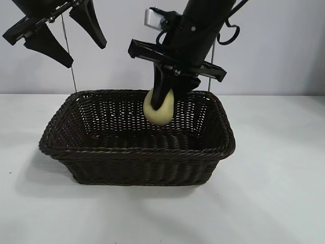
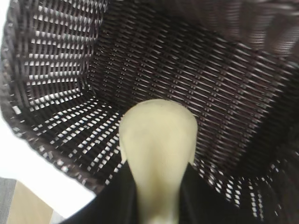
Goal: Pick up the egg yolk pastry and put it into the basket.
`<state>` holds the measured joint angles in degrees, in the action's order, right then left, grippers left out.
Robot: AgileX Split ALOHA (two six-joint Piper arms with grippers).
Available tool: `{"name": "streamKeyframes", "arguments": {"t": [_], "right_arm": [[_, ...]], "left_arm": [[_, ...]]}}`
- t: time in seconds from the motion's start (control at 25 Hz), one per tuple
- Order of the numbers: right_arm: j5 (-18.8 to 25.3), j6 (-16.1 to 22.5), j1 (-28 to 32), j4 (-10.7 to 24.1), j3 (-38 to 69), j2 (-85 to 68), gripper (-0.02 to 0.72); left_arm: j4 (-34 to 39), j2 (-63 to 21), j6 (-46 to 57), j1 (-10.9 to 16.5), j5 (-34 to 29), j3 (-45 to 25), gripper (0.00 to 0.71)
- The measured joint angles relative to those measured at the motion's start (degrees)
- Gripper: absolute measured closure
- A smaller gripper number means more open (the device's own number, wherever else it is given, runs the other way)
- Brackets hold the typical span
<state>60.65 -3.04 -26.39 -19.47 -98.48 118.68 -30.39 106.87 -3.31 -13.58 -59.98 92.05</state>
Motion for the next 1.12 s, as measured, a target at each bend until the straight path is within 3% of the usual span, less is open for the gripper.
{"name": "streamKeyframes", "arguments": {"t": [0.24, 0.32, 0.6, 1.12], "right_arm": [[-0.2, 0.0, 0.0, 0.6, -0.3, 0.2, 0.236], [1.1, 0.0, 0.0, 0.9, -1.6, 0.2, 0.185], [8.7, 0.0, 3.1, 1.0, -10.0, 0.0, 0.164], [9.9, -1.3, 17.2, 0.3, -11.2, -4.6, 0.164]], "left_arm": [[0.0, 0.0, 0.0, 0.0, -0.3, 0.0, 0.202], [0.0, 0.0, 0.0, 0.0, -0.3, 0.0, 0.202], [0.0, 0.0, 0.0, 0.0, -0.3, 0.0, 0.202], [0.0, 0.0, 0.0, 0.0, -0.3, 0.0, 0.202]]}}
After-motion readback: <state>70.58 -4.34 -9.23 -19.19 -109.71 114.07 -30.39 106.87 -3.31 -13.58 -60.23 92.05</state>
